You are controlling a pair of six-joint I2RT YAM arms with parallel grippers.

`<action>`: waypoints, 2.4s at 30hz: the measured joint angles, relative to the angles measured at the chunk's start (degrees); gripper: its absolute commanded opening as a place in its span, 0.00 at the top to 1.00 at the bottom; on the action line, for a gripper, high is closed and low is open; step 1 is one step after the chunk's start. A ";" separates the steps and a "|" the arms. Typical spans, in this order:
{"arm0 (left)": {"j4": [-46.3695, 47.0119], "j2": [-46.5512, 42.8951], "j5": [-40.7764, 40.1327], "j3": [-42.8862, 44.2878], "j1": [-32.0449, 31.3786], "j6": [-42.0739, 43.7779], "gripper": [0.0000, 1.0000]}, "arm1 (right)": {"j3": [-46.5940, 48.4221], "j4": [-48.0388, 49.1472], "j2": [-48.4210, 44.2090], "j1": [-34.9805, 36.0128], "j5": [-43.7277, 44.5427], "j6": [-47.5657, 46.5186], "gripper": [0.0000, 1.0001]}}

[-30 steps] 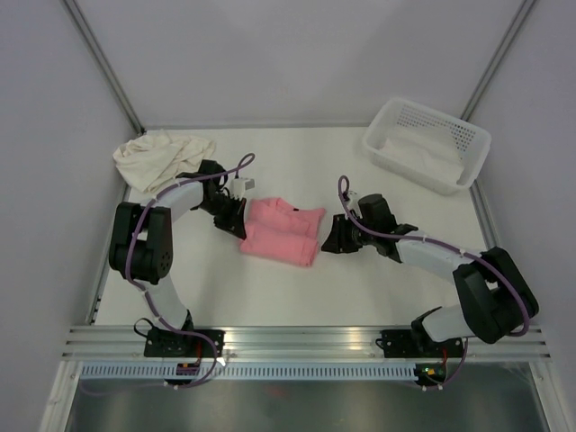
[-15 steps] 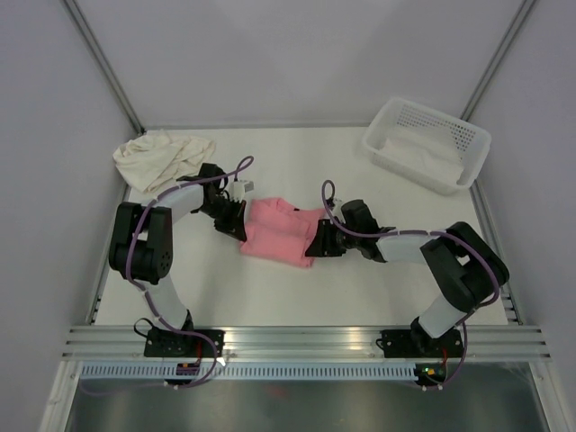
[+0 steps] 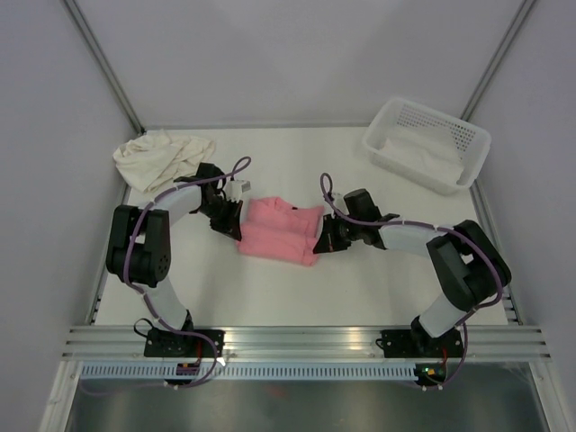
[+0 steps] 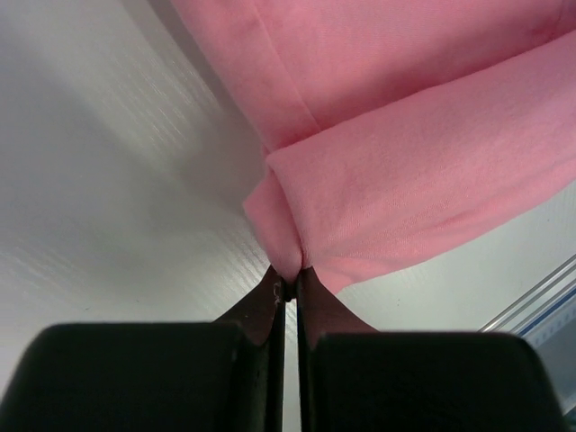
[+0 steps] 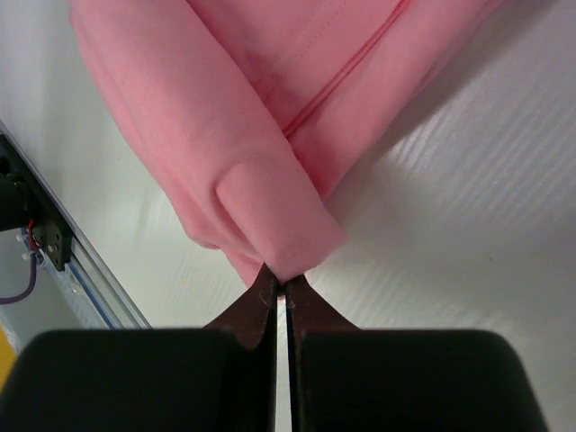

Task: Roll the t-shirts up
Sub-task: Roll the tshirt

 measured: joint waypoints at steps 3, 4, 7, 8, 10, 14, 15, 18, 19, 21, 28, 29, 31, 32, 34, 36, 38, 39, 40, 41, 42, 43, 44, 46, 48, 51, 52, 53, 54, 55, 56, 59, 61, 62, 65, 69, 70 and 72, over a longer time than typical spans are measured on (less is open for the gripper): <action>-0.02 0.00 0.20 0.00 0.24 0.09 0.98 | 0.13 -3.23 -0.92 -2.38 -1.09 -2.89 1.00; -0.02 0.00 0.39 0.00 0.31 0.13 0.98 | 0.28 -4.24 -1.29 -3.23 -1.44 -3.74 1.00; -0.02 0.00 0.85 0.00 0.35 0.35 0.98 | 1.33 -5.77 -1.49 -4.22 -2.38 -5.29 1.00; -0.02 0.00 0.90 0.00 0.35 0.44 0.98 | 1.75 -6.32 -1.49 -4.33 -2.69 -5.70 1.00; -0.04 0.00 0.90 0.00 0.35 0.70 0.98 | 2.69 -7.39 -1.36 -4.37 -3.15 -6.51 0.99; -0.13 -0.22 1.31 0.00 0.42 1.14 0.98 | 3.96 -7.93 -0.83 -4.44 -3.43 -6.80 0.82; -0.17 -0.37 2.05 0.00 0.52 1.14 0.98 | 4.02 -7.58 -0.74 -4.46 -3.56 -6.21 0.76; -0.20 -0.74 2.71 0.00 1.18 1.05 0.98 | 4.02 -6.80 -0.52 -4.55 -3.45 -4.76 0.63; -0.22 -0.85 3.10 0.00 1.38 0.87 0.98 | 3.98 -6.45 -0.50 -4.55 -3.28 -4.31 0.61; -0.22 -1.11 3.45 -0.04 1.92 0.39 0.97 | 3.39 -5.31 -0.68 -4.13 -2.78 -3.43 0.59; -0.17 -2.62 3.04 -1.18 2.01 -0.83 0.61 | -6.67 -0.66 -7.26 -0.48 1.40 0.90 0.58; -0.15 -2.62 2.54 -1.18 2.01 -1.09 0.54 | -6.91 0.07 -7.32 0.37 1.88 1.53 0.58; -0.13 -2.69 1.79 -1.18 2.01 -1.44 0.50 | -6.86 2.36 -6.73 2.03 2.99 2.73 0.59; -0.15 -2.84 1.44 -1.18 2.01 -1.53 0.50 | -6.71 3.48 -6.29 2.97 3.37 3.17 0.60; -0.13 -3.85 0.37 -1.36 2.01 -1.51 0.50 | -6.40 5.35 -5.29 4.61 4.28 3.85 0.64; -0.17 -6.03 -0.15 -2.05 2.01 -1.38 0.52 | -5.79 6.95 -3.96 6.14 5.05 4.66 0.66; -0.28 -9.68 -0.61 -3.61 2.01 -0.90 0.52 | -5.27 8.37 -2.64 7.04 5.86 5.33 0.67; -0.31 -10.84 -0.70 -4.17 2.01 -0.74 0.52 | -5.20 8.74 -2.25 7.13 6.29 5.62 0.67; -0.20 -11.91 -0.70 -4.92 1.86 -0.57 0.52 | -5.14 9.07 -1.86 7.13 6.84 5.81 0.66; -0.28 -12.37 -0.79 -5.51 1.68 -0.39 0.52 | -5.05 9.16 -1.55 7.10 7.56 6.01 0.64; -0.42 -12.37 -1.01 -5.81 1.36 -0.31 0.52 | -4.98 9.20 -1.46 7.13 7.93 6.14 0.64; -0.48 -11.72 -1.11 -5.92 0.87 -0.20 0.51 | -4.85 9.22 -1.36 7.10 8.35 6.19 0.64; -0.42 -10.97 -1.16 -5.92 0.31 -0.13 0.50 | -4.76 9.25 -1.31 7.10 8.72 6.27 0.63; -0.20 -9.46 -1.25 -5.92 -0.85 -0.04 0.50 | -4.70 9.60 -1.31 7.10 9.29 6.69 0.64; -0.13 -7.61 -1.73 -5.92 -2.10 0.09 0.51 | -4.68 10.08 -1.14 7.10 9.46 7.17 0.68; 0.35 -5.70 -2.36 -5.92 -2.91 -0.02 0.68 | -4.61 10.82 -0.57 7.10 9.46 7.85 0.84; 0.52 -5.27 -2.47 -5.92 -2.93 -0.11 0.80 | -4.61 11.02 -0.37 7.10 9.44 7.93 0.88; 0.85 -5.07 -2.60 -5.92 -2.93 -0.17 0.86 | -4.61 11.19 -0.20 7.10 9.33 8.11 0.92; 1.38 -4.98 -2.64 -5.92 -2.91 -0.28 0.91 | -4.61 11.32 -0.09 7.10 9.20 8.24 0.99; 1.77 -4.98 -2.69 -5.92 -2.89 -0.33 0.97 | -4.61 11.39 -0.07 7.06 9.07 8.28 1.00; 2.12 -4.98 -2.67 -5.92 -2.89 -0.42 0.98 | -4.61 11.45 -0.07 6.95 8.92 8.33 1.00; 2.97 -4.96 -2.67 -5.92 -2.89 -0.39 0.98 | -4.61 11.23 -0.07 6.32 8.26 7.96 1.00; 3.23 -4.96 -2.69 -5.92 -2.89 -0.39 0.98 | -4.24 10.12 -0.07 5.20 7.43 6.88 1.00; 3.28 -4.96 -2.69 -5.92 -2.86 -0.37 0.98 | -3.91 9.25 -0.09 4.59 7.17 6.27 1.00; 3.39 -5.01 -2.82 -5.92 -2.73 -0.35 0.98 | -2.05 5.44 -0.26 2.32 5.90 3.43 1.00; 3.80 -5.01 -2.67 -5.84 -1.99 -0.33 0.98 | 1.55 -0.96 -0.52 -0.87 3.17 -1.88 1.00; 3.80 -5.01 -2.62 -5.77 -1.95 -0.33 0.98 | 2.38 -2.38 -0.52 -1.36 2.56 -3.06 1.00; 3.91 -5.01 -2.38 -5.51 -1.97 -0.33 0.98 | 4.02 -4.94 -0.39 -1.77 1.38 -5.05 1.00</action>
